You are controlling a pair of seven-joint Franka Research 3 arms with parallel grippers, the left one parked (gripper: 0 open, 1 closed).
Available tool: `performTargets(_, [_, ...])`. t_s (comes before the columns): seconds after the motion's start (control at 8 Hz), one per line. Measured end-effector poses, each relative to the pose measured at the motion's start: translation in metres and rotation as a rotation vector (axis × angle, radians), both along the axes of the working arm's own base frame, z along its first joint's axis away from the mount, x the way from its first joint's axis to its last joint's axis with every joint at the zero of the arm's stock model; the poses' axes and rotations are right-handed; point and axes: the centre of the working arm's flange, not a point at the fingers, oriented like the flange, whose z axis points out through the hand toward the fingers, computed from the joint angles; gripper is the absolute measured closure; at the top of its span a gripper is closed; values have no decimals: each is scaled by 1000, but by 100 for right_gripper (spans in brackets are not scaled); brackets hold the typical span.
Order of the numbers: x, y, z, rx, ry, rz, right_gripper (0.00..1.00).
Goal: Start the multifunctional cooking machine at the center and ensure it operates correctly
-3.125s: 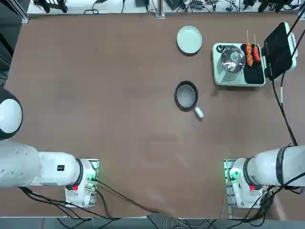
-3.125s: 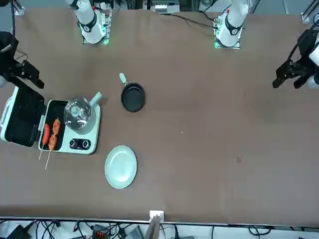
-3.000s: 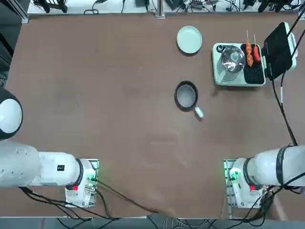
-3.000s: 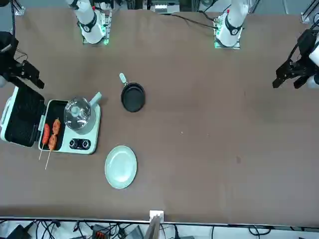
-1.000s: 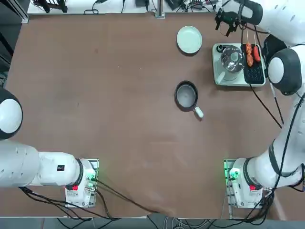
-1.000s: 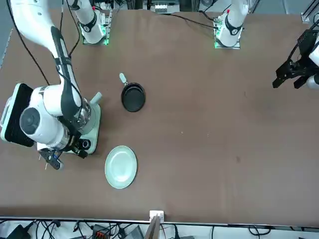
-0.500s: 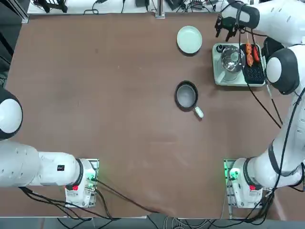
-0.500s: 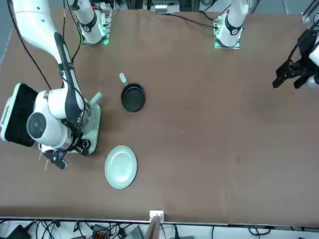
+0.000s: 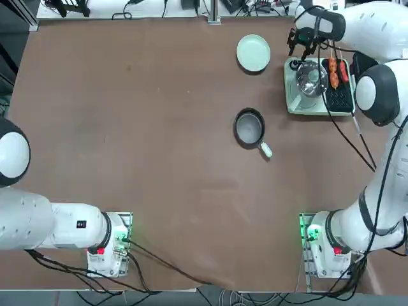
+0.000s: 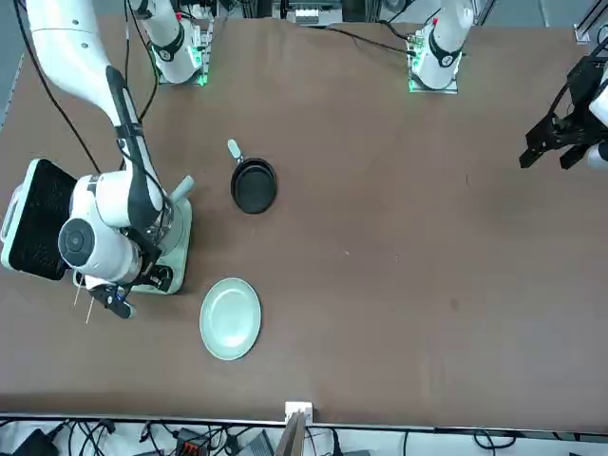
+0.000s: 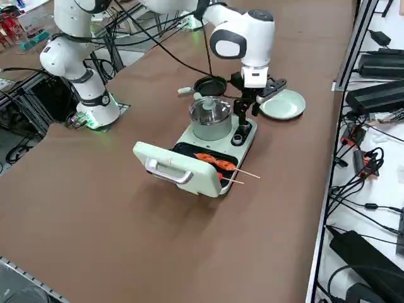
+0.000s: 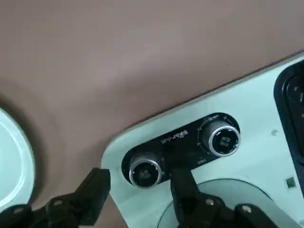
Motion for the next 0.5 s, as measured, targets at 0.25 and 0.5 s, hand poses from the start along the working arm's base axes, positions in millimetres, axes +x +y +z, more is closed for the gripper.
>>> performTargets(0.25, [-3, -1, -5, -1, 10, 0, 23])
performTargets(0.5, [-4, -1, -8, -2, 16, -1, 26])
